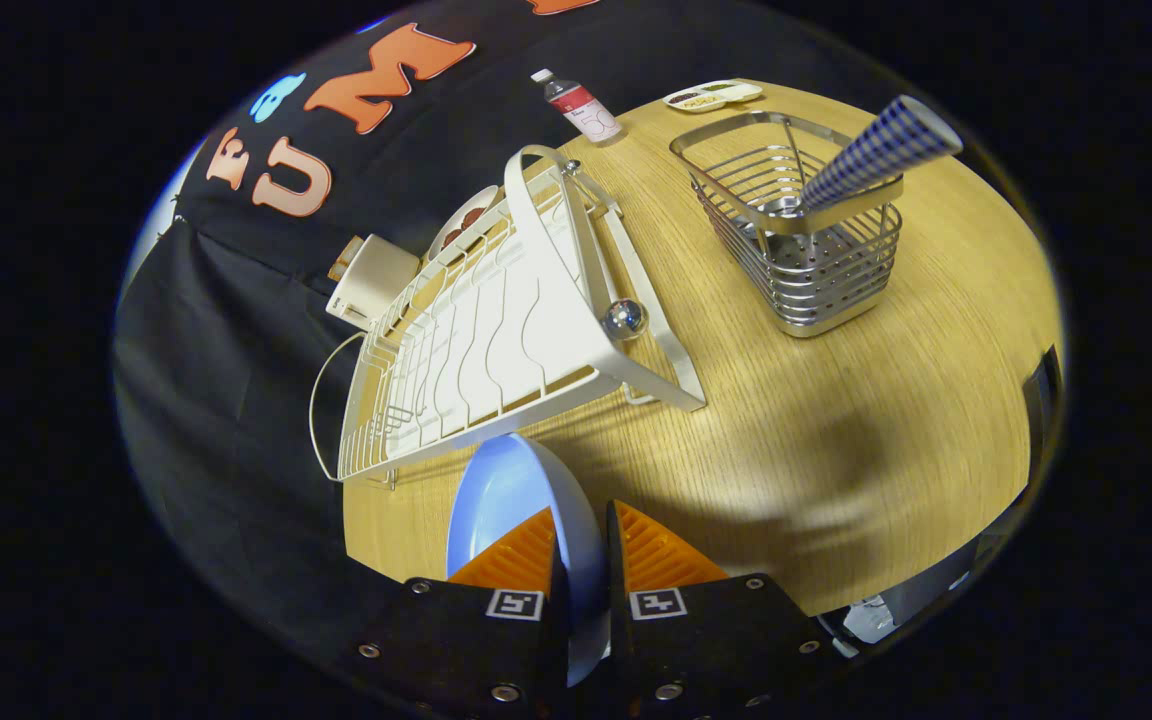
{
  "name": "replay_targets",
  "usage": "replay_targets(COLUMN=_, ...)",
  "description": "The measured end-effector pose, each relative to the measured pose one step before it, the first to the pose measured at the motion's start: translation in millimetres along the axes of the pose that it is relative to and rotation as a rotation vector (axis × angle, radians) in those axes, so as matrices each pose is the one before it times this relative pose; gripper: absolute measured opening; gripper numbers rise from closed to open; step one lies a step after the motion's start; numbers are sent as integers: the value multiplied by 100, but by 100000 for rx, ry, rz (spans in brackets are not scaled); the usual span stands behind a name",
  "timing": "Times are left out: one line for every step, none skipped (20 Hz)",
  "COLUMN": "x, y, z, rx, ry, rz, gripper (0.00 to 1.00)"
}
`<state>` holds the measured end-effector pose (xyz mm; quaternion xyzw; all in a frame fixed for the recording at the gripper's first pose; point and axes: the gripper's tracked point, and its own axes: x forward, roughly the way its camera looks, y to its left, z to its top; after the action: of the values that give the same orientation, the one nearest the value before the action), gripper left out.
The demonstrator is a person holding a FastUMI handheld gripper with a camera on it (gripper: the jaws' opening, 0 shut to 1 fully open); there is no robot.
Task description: Take the plate from the dish rack, then take the spoon from the basket and place it into the plate.
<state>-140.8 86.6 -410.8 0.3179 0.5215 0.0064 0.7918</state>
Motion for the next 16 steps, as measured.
replay_targets(x=68, y=-228, z=284, rx=1235, ry=-1278, rz=-558, gripper=17)
replay_targets(x=276, y=-100, z=156, rx=-573, ry=-305, rz=40, gripper=17)
replay_targets(x=-393, y=34, z=-17, rx=-2215, ry=-108, rz=-962, gripper=17)
replay_targets(x=-14, y=-548, z=337, rx=-3366, ry=-1133, rz=-3118, gripper=18)
replay_targets(x=-197, y=-672, z=400, rx=-3155, ry=-1658, rz=-3268, gripper=20)
replay_targets(x=-50, y=-590, z=249, rx=-2234, ry=-182, rz=-2721, gripper=20)
replay_targets(x=-281, y=-118, z=173, rx=-812, ry=-142, rz=-771, gripper=21)
replay_targets(x=-388, y=-141, z=497, rx=152, ry=-1291, rz=-129, gripper=22)
replay_targets(x=-406, y=-147, z=615, rx=574, ry=-1885, rz=555, gripper=24)
replay_targets(x=-560, y=-222, z=735, rx=255, ry=-2113, rz=79, gripper=25)
replay_targets(x=-686, y=-385, z=650, rx=-63, ry=-2211, rz=-587, gripper=29)
replay_targets(x=-703, y=-522, z=1058, rx=-1039, ry=-3170, rz=-574, gripper=33)
replay_targets(x=-573, y=-712, z=928, rx=-1541, ry=-3265, rz=-1532, gripper=41)
replay_targets(x=-631, y=-992, z=1108, rx=-2098, ry=-3787, rz=-1749, gripper=46)
replay_targets(x=-509, y=-1033, z=1026, rx=-2263, ry=-4048, rz=-2595, gripper=51)
replay_targets(x=-545, y=-1006, z=1157, rx=-2330, ry=-4334, rz=-1563, gripper=57)
